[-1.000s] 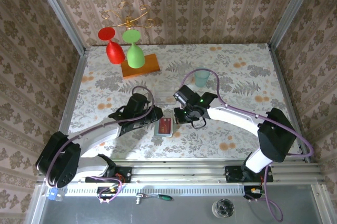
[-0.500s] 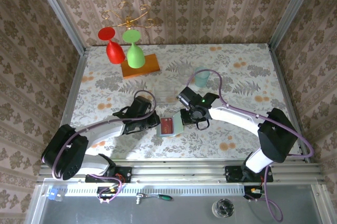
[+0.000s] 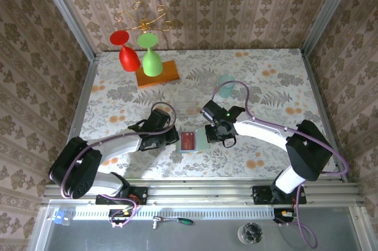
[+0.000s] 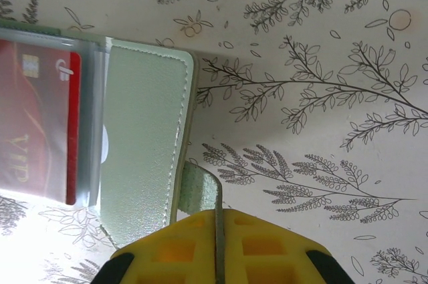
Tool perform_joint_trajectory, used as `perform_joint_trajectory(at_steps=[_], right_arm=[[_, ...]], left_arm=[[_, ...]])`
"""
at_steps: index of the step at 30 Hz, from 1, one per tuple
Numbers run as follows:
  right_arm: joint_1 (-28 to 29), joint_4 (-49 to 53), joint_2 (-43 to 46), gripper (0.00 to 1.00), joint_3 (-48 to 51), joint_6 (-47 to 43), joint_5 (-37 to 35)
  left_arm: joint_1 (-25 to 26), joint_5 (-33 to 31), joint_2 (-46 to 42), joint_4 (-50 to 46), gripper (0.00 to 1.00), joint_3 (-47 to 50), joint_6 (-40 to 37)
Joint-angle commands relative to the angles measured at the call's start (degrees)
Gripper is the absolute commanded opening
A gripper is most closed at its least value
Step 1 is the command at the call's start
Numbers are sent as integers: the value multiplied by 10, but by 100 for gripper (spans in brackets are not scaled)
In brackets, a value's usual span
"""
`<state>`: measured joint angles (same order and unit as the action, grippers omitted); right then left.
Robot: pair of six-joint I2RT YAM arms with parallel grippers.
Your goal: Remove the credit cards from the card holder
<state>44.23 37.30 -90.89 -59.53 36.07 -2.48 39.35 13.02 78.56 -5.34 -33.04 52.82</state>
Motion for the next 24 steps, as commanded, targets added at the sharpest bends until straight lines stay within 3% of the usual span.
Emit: perform_joint_trajectory(at_steps=[1, 24], right_arm=[[-3, -9, -11, 0, 14, 10, -17], [-27, -39, -44, 0, 47, 4, -24]], left_arm=[[2, 3, 12, -6, 4, 5, -11], [3, 13, 42, 3, 2, 18, -2]])
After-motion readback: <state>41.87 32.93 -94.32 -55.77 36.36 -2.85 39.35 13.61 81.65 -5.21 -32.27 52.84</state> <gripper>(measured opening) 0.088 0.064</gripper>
